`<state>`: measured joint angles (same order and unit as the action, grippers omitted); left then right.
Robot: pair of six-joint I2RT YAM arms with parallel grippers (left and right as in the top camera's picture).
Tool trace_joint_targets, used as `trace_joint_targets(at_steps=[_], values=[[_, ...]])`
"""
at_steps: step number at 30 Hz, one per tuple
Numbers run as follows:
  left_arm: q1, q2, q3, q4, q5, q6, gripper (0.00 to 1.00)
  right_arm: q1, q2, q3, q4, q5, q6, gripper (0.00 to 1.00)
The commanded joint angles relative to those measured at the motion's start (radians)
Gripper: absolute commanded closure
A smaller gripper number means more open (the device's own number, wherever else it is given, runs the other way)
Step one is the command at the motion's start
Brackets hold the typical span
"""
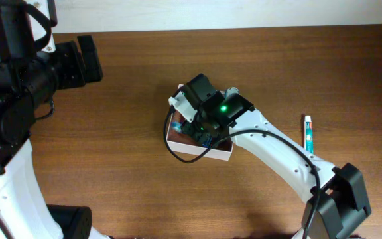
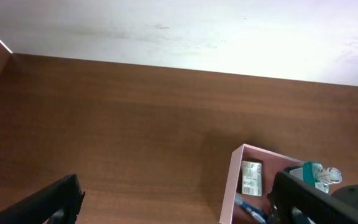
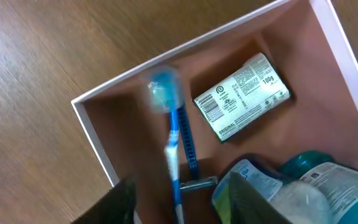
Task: Pack container
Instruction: 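Place the toothbrush into the box, then move the right gripper to the Colgate toothpaste tube and grasp it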
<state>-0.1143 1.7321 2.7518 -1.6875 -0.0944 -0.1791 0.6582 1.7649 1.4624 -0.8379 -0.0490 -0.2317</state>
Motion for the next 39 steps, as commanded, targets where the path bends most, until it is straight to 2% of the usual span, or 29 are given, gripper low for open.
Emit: trace_joint_targets(at_steps=[1, 4, 5, 8, 12, 15, 17, 18, 21, 26, 35, 37, 39], values=[[0.006, 0.003, 0.0, 0.0, -0.007, 0.01, 0.01, 0.001, -0.034, 0.051, -0.051, 0.009, 0.004, 0.56], [0.006, 0.003, 0.0, 0.0, -0.008, 0.01, 0.01, -0.003, -0.098, 0.119, -0.13, 0.056, 0.076, 0.56], [0.006, 0.003, 0.0, 0.0, -0.007, 0.01, 0.0, -0.021, -0.154, 0.164, -0.176, 0.122, 0.145, 0.5], [0.006, 0.003, 0.0, 0.0, -0.008, 0.01, 0.0, -0.08, -0.231, 0.187, -0.2, 0.189, 0.227, 0.41], [0.006, 0.003, 0.0, 0.0, -0.007, 0.01, 0.01, -0.254, -0.294, 0.185, -0.248, 0.196, 0.324, 0.34], [0.006, 0.003, 0.0, 0.0, -0.007, 0.01, 0.01, -0.41, -0.28, 0.171, -0.296, 0.187, 0.358, 0.32], [0.006, 0.003, 0.0, 0.0, -0.008, 0.01, 0.01, -0.504, -0.256, 0.139, -0.301, 0.153, 0.357, 0.24], [0.006, 0.003, 0.0, 0.0, -0.007, 0.01, 0.01, -0.546, -0.24, 0.119, -0.3, 0.134, 0.357, 0.23], [0.006, 0.003, 0.0, 0.0, -0.007, 0.01, 0.01, -0.685, -0.152, 0.026, -0.281, 0.101, 0.357, 0.23], [0.006, 0.003, 0.0, 0.0, -0.008, 0.01, 0.01, -0.782, -0.023, -0.047, -0.242, 0.102, 0.357, 0.24], [0.006, 0.003, 0.0, 0.0, -0.008, 0.01, 0.01, -0.912, 0.223, -0.056, -0.201, 0.102, 0.341, 0.26], [0.006, 0.003, 0.0, 0.0, -0.007, 0.01, 0.01, -0.925, 0.256, -0.056, -0.194, 0.102, 0.321, 0.3], [0.006, 0.003, 0.0, 0.0, -0.007, 0.01, 0.01, -0.929, 0.277, -0.056, -0.19, 0.101, 0.298, 0.43]])
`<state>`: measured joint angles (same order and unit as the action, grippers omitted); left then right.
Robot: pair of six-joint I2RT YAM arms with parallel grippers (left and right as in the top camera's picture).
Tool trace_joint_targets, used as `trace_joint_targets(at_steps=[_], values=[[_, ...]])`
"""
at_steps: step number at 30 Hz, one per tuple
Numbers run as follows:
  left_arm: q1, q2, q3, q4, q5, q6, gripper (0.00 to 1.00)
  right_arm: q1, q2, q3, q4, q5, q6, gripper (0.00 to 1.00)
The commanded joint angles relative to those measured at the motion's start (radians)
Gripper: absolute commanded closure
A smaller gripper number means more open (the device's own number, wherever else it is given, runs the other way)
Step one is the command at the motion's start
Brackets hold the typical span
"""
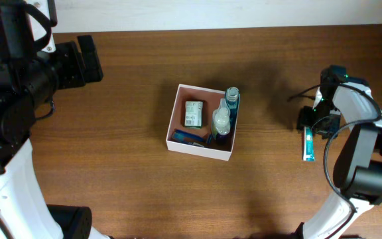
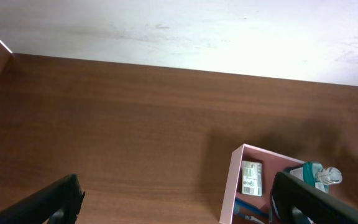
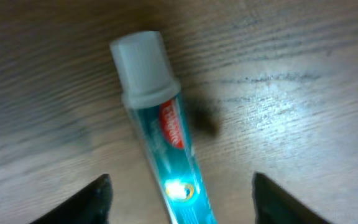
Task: Pack container
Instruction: 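Move the right gripper to the Colgate toothpaste tube and grasp it, then lower the toothpaste tube into the box and release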
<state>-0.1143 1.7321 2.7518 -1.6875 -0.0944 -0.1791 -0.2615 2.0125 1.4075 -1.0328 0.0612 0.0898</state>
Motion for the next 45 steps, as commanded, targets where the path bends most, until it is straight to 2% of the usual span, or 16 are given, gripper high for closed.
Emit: trace_joint_targets(at_steps=[1, 2, 4, 7, 12, 13, 18, 23, 28, 31, 34, 38, 45], values=[[0.006, 0.003, 0.0, 0.0, -0.007, 0.01, 0.0, -0.009, 0.039, -0.002, 0.005, -0.01, -0.026, 0.51], [0.006, 0.003, 0.0, 0.0, -0.007, 0.01, 0.01, -0.009, 0.046, -0.002, 0.005, -0.011, -0.026, 0.56], [0.006, 0.003, 0.0, 0.0, -0.007, 0.01, 0.01, -0.008, 0.055, -0.002, 0.005, -0.033, -0.026, 0.58], [0.006, 0.003, 0.0, 0.0, -0.008, 0.01, 0.01, -0.007, 0.055, -0.002, 0.009, -0.075, -0.026, 0.73], [0.006, 0.003, 0.0, 0.0, -0.007, 0.01, 0.0, -0.006, 0.036, -0.001, -0.01, -0.092, -0.026, 0.9], [0.006, 0.003, 0.0, 0.0, -0.008, 0.01, 0.01, -0.006, 0.021, -0.001, -0.008, -0.105, -0.026, 0.96], [0.006, 0.003, 0.0, 0.0, -0.007, 0.01, 0.01, 0.016, -0.121, 0.027, -0.004, -0.166, -0.026, 0.96], [0.006, 0.003, 0.0, 0.0, -0.008, 0.01, 0.01, 0.119, -0.341, 0.086, -0.039, -0.25, -0.026, 0.96], [0.006, 0.003, 0.0, 0.0, -0.008, 0.01, 0.01, 0.369, -0.559, 0.114, -0.036, -0.266, -0.042, 0.96], [0.006, 0.003, 0.0, 0.0, -0.007, 0.01, 0.01, 0.541, -0.616, 0.114, -0.033, -0.257, -0.132, 0.96], [0.006, 0.003, 0.0, 0.0, -0.007, 0.01, 0.01, 0.718, -0.614, 0.111, -0.033, -0.208, -0.242, 0.96], [0.006, 0.003, 0.0, 0.0, -0.007, 0.01, 0.01, 0.868, -0.557, 0.102, -0.033, -0.066, -0.346, 0.96], [0.006, 0.003, 0.0, 0.0, -0.008, 0.01, 0.01, 0.922, -0.346, 0.101, -0.013, -0.041, -0.465, 0.96]])
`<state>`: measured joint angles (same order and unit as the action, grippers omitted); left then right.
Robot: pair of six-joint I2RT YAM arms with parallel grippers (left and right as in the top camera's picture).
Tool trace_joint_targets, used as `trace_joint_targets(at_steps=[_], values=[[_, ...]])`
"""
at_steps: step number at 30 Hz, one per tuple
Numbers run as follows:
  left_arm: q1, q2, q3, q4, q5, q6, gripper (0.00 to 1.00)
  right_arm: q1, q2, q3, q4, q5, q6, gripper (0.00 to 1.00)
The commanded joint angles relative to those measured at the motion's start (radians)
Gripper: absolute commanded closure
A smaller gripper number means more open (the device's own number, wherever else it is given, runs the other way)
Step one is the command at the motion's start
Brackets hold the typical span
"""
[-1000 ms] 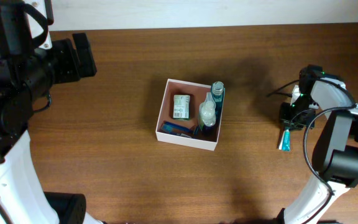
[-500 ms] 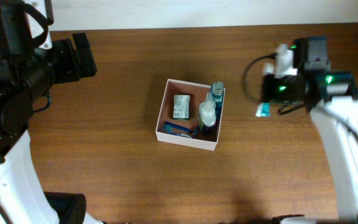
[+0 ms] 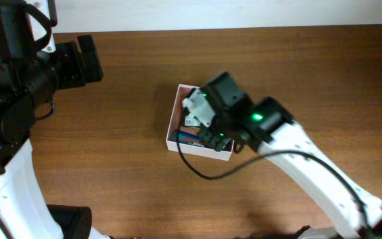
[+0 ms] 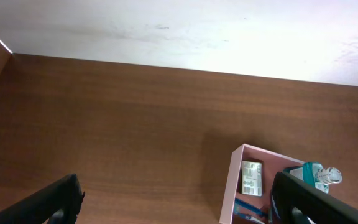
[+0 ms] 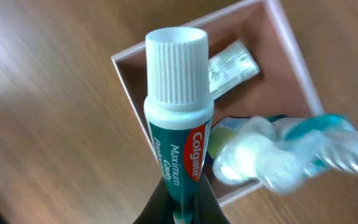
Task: Pack container
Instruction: 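Lower the toothpaste tube into the box and release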
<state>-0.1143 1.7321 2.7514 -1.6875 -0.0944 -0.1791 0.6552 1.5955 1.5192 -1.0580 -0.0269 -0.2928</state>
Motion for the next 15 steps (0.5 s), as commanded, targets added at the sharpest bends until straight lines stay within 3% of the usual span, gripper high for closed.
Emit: trace_joint_targets(at_steps=[1, 4, 5, 7, 12, 15], values=[[0.006, 0.003, 0.0, 0.0, -0.007, 0.01, 0.0, 0.006, 0.103, -0.011, 0.021, 0.047, -0.1, 0.96], [0.006, 0.003, 0.0, 0.0, -0.008, 0.01, 0.01, 0.006, 0.18, -0.011, 0.057, 0.047, -0.145, 0.95], [0.006, 0.003, 0.0, 0.0, -0.007, 0.01, 0.01, 0.006, 0.204, -0.011, 0.071, 0.053, -0.16, 0.89], [0.006, 0.003, 0.0, 0.0, -0.007, 0.01, 0.01, 0.006, 0.232, -0.011, 0.091, 0.099, -0.174, 0.64], [0.006, 0.003, 0.0, 0.0, -0.008, 0.01, 0.01, 0.006, 0.227, 0.009, 0.085, 0.105, -0.173, 0.53], [0.006, 0.003, 0.0, 0.0, -0.007, 0.01, 0.01, 0.006, 0.183, 0.072, 0.011, 0.056, -0.09, 0.49]])
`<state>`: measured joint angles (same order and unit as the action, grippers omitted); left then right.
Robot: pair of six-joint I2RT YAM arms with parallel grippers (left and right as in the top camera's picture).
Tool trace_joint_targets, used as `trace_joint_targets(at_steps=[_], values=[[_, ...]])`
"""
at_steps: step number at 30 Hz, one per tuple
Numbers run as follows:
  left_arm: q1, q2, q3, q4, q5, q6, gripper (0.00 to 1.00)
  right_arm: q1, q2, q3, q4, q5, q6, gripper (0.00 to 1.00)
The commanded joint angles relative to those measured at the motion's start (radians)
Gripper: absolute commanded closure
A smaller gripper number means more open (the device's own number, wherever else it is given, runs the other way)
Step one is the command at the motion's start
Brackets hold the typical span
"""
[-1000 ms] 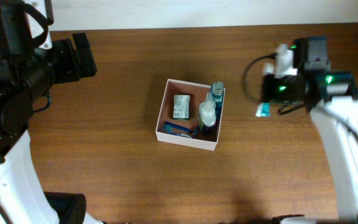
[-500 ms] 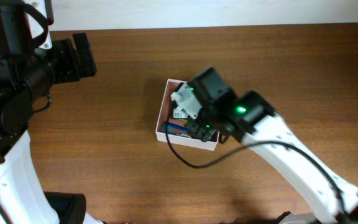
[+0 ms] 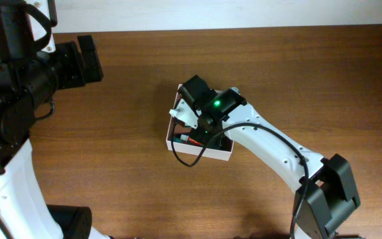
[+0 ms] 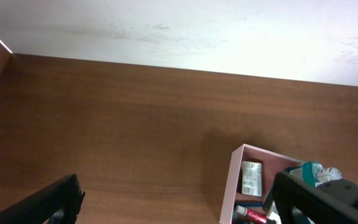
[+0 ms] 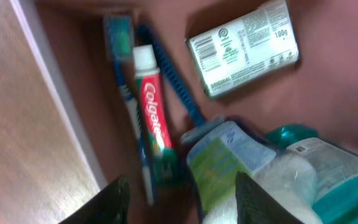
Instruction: Pack container
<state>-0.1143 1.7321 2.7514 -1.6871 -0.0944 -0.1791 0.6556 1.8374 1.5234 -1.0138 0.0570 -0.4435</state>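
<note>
The pink box (image 3: 201,154) sits mid-table; its white left wall (image 5: 61,112) shows in the right wrist view. Inside lie a red Colgate toothpaste tube (image 5: 153,130), a blue toothbrush (image 5: 126,93), a wrapped soap bar (image 5: 244,50) and two bottles, one green-labelled (image 5: 229,162), one teal (image 5: 328,168). My right gripper (image 5: 185,208) hangs open just over the box (image 3: 201,116), nothing between its fingers. My left gripper (image 4: 176,208) is open, high at the far left (image 3: 78,60); it sees the box (image 4: 229,190) and the toothpaste (image 4: 253,216).
Brown wooden table (image 3: 111,166) all round the box. A white wall (image 4: 179,31) borders the far edge. The right arm's white links (image 3: 277,153) stretch from the front right corner across to the box.
My right gripper was shut on the toothpaste tube above the box. Now it is open low over the box and the tube lies inside beside the toothbrush. The left arm has not moved.
My right gripper was open over the box with the toothbrush in it, the toothpaste lying on the table at the right. Then it was open above the toothpaste there. Then it held the tube over the box. Now the tube rests in the box.
</note>
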Motion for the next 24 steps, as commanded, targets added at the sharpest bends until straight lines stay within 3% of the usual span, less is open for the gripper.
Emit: trace_joint_targets(at_steps=[1, 2, 3, 4, 10, 17, 24], values=[[0.006, 0.003, 0.0, 0.0, -0.007, 0.01, 0.01, 0.006, -0.077, 0.093, -0.064, -0.026, 0.106, 0.43], [0.006, 0.003, 0.0, 0.0, -0.007, 0.01, 0.01, 0.006, -0.096, 0.121, -0.1, -0.026, 0.143, 0.35], [0.006, 0.003, 0.0, 0.0, -0.007, 0.01, 0.01, 0.006, -0.115, 0.15, -0.135, -0.026, 0.174, 0.15], [0.006, 0.003, 0.0, 0.0, -0.008, 0.01, 0.01, 0.006, -0.134, 0.18, -0.166, -0.026, 0.197, 0.01], [0.006, 0.003, 0.0, 0.0, -0.007, 0.01, 0.01, 0.005, -0.234, 0.339, -0.278, -0.026, 0.293, 0.01], [0.006, 0.003, 0.0, 0.0, -0.007, 0.01, 0.01, -0.007, -0.351, 0.359, -0.351, 0.043, 0.314, 0.01], [0.006, 0.003, 0.0, 0.0, -0.007, 0.01, 0.01, -0.184, -0.552, 0.359, -0.335, 0.174, 0.472, 0.01]])
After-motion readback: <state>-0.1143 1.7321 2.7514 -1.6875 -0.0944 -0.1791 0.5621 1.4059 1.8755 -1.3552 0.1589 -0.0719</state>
